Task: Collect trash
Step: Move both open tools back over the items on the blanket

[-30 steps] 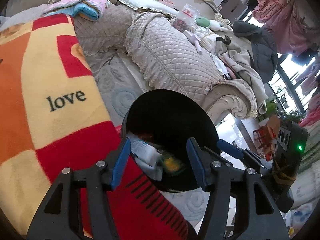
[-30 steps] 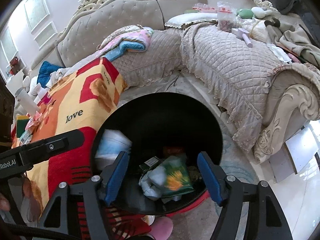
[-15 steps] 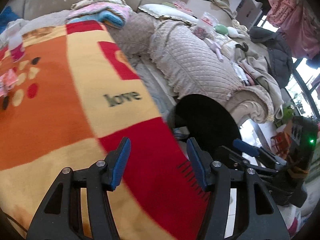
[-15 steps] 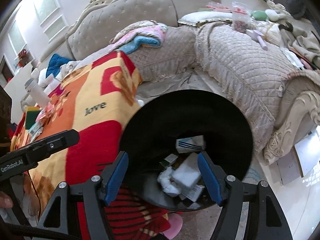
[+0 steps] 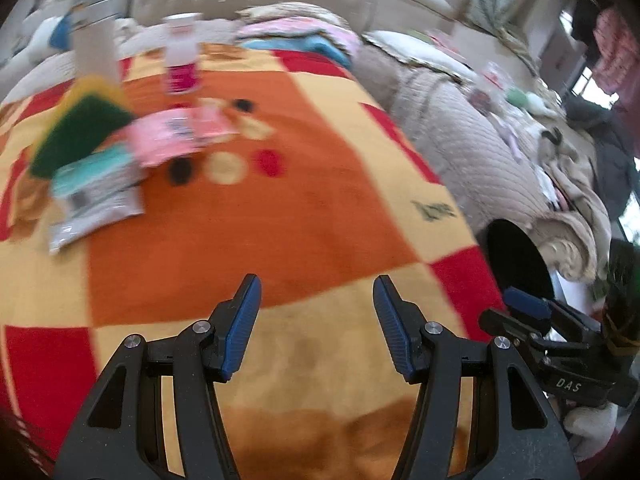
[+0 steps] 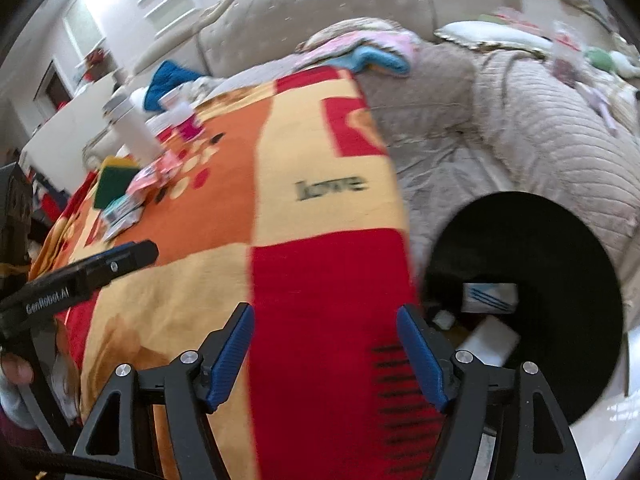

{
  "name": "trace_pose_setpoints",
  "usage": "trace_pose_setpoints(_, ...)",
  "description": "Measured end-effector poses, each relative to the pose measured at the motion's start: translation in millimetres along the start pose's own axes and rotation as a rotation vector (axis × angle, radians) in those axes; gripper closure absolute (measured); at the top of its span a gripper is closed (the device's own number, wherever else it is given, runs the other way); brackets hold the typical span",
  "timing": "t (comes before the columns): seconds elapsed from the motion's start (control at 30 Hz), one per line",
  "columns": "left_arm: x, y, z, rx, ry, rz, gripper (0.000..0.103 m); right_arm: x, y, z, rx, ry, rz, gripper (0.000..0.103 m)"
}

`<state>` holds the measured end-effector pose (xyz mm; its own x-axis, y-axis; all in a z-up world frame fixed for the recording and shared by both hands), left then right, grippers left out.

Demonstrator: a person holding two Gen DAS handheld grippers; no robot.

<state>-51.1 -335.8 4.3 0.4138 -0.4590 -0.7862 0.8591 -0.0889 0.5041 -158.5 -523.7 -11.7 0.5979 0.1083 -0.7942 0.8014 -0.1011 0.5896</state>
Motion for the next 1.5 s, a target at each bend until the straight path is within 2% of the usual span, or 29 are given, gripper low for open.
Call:
trace_pose_setpoints(0.37,-32.1,31.6,-122.8,-0.168,0.098,0.062,0.044,46.9,32.8,-86.9,-0.159,0.082,-0.045,0.023)
trace_pose_setpoints(0.63,-35.2,42.0,-162.4,-0.236,0.108,0.078,0.044,76.9,77.0,-137.6,-0.191,0.175,-0.041,0.023)
trace_pose_setpoints(0.83,-17.6,56.4,-167.3,-0.180,0.082,0.079,0.040,85.5,89.8,-161.5,-0.227,0.190,-0.042,0.023)
trace_pose_setpoints(0.93,-2.1,63.1,-163.7,-0.101,0.082,0.051,0.040,85.8,86.9,-164.3,-0.245,0.181,-0.047,0.023)
trace_pose_setpoints(1.03,5.9,65.6,-152.8,-0.042,0.048,0.047,0.040,86.7,85.5,-158.4,-0.242,0.168,-0.053,0.023)
trace_pose_setpoints(1.1,8.6,62.3,-139.6,-0.032,-0.051,0.009,0.040,85.3,85.6,-151.8,-0.230,0.156,-0.049,0.023)
trace_pose_setpoints(1.17,8.8,52.8,-119.3,-0.023,-0.194,-0.051,0.040,82.8,85.3,-140.9,-0.213,0.138,-0.045,0.023)
trace_pose_setpoints(1.23,9.7,41.2,-100.2,-0.001,-0.271,-0.099,0.040,79.8,85.1,-129.2,-0.193,0.114,-0.044,0.023)
trace_pose_setpoints(1.37,3.2,32.2,-88.3,0.016,-0.262,-0.093,0.040,72.5,84.3,-103.1,-0.123,0.077,-0.046,0.023)
trace_pose_setpoints(1.5,-16.8,30.2,-96.4,0.012,-0.219,-0.057,0.040,71.2,82.6,-105.0,-0.105,0.112,-0.044,0.023)
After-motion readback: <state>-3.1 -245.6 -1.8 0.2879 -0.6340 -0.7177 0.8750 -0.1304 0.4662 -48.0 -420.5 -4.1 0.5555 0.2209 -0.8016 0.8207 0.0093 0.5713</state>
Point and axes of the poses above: each gripper's, at about its wrist camera, not at the fingertips, and x roughly the way its jaws point, z to its right, y to its top, the point moved 6 cm from there along x, roughly the way its jaws point, and after that the axes turned 11 degrees about -x, right-handed, at the moved point
